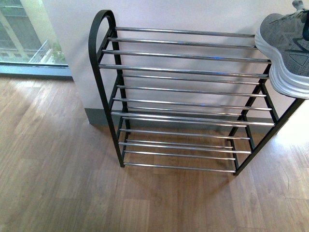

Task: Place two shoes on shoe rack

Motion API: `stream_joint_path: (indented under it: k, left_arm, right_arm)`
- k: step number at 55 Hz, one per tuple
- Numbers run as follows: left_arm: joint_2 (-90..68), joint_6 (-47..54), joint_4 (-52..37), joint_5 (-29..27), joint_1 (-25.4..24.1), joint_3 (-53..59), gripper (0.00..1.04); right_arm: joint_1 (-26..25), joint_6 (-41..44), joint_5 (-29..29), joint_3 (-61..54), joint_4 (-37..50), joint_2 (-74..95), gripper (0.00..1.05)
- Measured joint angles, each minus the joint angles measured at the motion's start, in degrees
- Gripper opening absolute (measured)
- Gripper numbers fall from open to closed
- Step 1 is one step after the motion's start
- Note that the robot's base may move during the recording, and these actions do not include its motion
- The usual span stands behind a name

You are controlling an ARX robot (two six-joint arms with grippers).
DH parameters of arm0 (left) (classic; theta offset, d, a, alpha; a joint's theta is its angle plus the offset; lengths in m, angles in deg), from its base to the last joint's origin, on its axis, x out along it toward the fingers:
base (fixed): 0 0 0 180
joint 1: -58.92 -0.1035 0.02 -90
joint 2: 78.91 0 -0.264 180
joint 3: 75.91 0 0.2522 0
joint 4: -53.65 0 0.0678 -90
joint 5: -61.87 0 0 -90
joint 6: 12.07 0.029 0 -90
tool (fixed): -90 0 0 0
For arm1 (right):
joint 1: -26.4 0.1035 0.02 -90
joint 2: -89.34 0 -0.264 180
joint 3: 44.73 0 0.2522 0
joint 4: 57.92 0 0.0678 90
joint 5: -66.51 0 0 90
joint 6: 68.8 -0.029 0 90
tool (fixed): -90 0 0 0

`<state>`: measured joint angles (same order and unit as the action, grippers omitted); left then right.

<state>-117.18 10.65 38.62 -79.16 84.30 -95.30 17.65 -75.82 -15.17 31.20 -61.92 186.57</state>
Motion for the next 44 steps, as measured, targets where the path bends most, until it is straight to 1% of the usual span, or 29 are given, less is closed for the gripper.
stream_joint_path:
  k: [3,5,6,7,8,9,10,11,13,16,18,24,25,33,42,44]
  left_arm:
    - [0.0,0.0,0.0,0.0,0.0,0.0,0.02]
    - [0.0,0.0,0.0,0.0,0.0,0.0,0.02]
    - [0.0,0.0,0.0,0.0,0.0,0.0,0.02]
    - [0.0,0.0,0.0,0.0,0.0,0.0,0.02]
    - [0.0,0.0,0.0,0.0,0.0,0.0,0.02]
    - [0.0,0.0,0.0,-0.1,0.0,0.0,0.02]
    - [0.0,0.0,0.0,0.0,0.0,0.0,0.02]
    - [0.0,0.0,0.0,0.0,0.0,0.0,0.02]
    - [0.0,0.0,0.0,0.0,0.0,0.0,0.02]
    - [0.0,0.0,0.0,0.1,0.0,0.0,0.02]
    - [0.0,0.0,0.0,0.1,0.0,0.0,0.02]
    - [0.0,0.0,0.0,0.1,0.0,0.0,0.02]
    - [0.0,0.0,0.0,0.1,0.0,0.0,0.02]
    - [0.0,0.0,0.0,0.0,0.0,0.0,0.02]
    - [0.0,0.0,0.0,0.0,0.0,0.0,0.02]
    - [0.0,0.0,0.0,0.0,0.0,0.0,0.02]
  right_arm:
    - [0.0,0.5,-1.2,-1.2,-0.8,-2.4,0.92]
    - [-0.5,1.6,-5.0,-2.9,3.9,-3.2,0.89]
    - [-0.6,2.4,-8.0,-4.6,8.9,-3.7,0.85]
    - [-0.7,2.6,-9.6,-5.6,11.5,-3.9,0.84]
    - [-0.8,3.5,-12.2,-7.6,16.5,-4.3,0.80]
    - [-0.8,3.6,-13.2,-8.7,18.8,-4.5,0.79]
    - [-0.8,4.1,-14.6,-11.0,23.2,-5.0,0.75]
    - [-0.8,4.4,-15.1,-12.1,25.1,-5.2,0.73]
    - [-0.3,5.0,-16.3,-16.7,31.7,-6.3,0.66]
    - [0.3,5.5,-16.3,-20.7,36.3,-7.6,0.59]
    - [0.9,5.8,-16.1,-24.2,39.1,-9.3,0.52]
    - [1.8,6.3,-15.1,-30.0,41.9,-13.6,0.37]
    - [2.1,6.5,-14.9,-31.7,42.5,-14.9,0.31]
    - [3.5,7.0,-13.3,-40.7,44.0,-21.3,0.01]
    - [4.8,6.8,-12.2,-47.1,44.1,-27.8,0.02]
    - [6.0,6.8,-9.9,-48.7,43.8,-29.7,0.02]
